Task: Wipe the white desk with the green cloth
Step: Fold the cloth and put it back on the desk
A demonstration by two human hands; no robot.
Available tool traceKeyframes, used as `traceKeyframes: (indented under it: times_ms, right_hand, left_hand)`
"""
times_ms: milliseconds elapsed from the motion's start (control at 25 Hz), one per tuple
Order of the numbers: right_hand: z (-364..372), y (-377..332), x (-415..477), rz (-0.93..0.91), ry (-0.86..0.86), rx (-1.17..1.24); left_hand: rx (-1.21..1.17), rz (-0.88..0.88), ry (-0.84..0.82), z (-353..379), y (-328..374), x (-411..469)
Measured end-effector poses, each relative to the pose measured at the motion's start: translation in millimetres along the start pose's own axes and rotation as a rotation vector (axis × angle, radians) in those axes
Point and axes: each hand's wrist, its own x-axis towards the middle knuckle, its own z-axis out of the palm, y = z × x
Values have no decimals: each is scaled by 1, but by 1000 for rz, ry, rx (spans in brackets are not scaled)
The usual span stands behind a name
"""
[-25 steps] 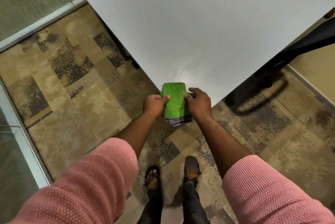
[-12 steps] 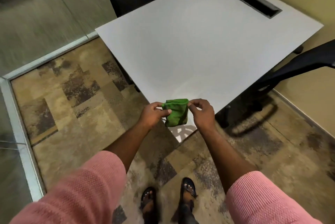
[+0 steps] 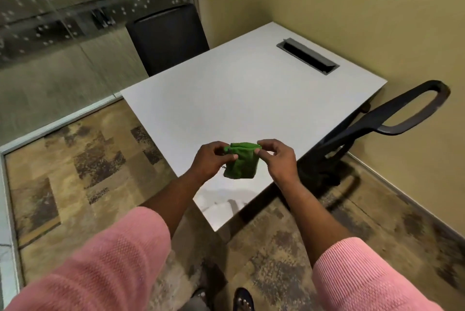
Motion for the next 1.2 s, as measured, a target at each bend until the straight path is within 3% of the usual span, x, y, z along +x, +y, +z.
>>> traceKeyframes:
  times_ms: [200,600,880,1200]
  right_hand:
    - [-40,-18,51,-21,77,36]
    - [-114,-43,162,12,262,-4]
    - [-179,-28,258,51,297,-14]
    - [-268,71,414,287,274,-11]
  left_hand:
    - [118,160,-21,26,50,49]
    - [-21,235,-218,83,137,183]
    - [-62,173,-263,164,175,280]
    - [49,14,-223,319,177,429]
